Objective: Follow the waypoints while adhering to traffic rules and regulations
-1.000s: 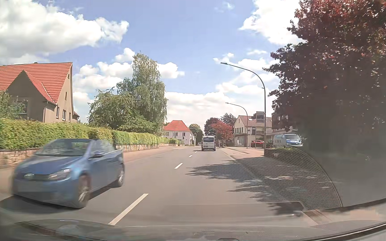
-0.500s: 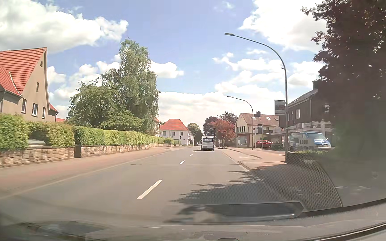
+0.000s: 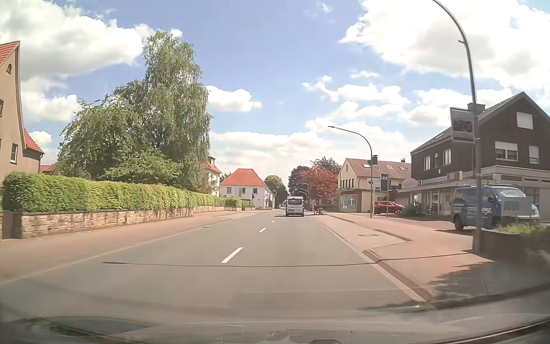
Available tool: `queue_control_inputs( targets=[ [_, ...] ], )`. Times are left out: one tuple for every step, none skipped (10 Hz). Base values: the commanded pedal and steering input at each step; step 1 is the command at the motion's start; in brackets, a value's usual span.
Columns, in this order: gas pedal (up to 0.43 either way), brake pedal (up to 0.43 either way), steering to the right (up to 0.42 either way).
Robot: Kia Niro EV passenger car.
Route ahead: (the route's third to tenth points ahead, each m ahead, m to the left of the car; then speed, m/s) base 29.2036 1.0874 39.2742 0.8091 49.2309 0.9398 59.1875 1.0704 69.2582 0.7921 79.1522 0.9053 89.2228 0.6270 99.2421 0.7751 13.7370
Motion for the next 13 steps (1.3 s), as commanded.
queue_control_inputs(
  targets=[
    [0.169,0.000,0.001],
    [0.169,0.000,0.001],
    [0.169,0.000,0.001],
    [0.169,0.000,0.001],
    [0.169,0.000,0.001],
    [0.169,0.000,0.001],
    [0.169,0.000,0.001],
    [0.169,0.000,0.001],
    [0.169,0.000,0.001],
    [0.169,0.000,0.000],
    [0.169,0.000,-0.004],
    [0.169,0.000,-0.006],
    [0.169,0.000,-0.005]
  ],
)
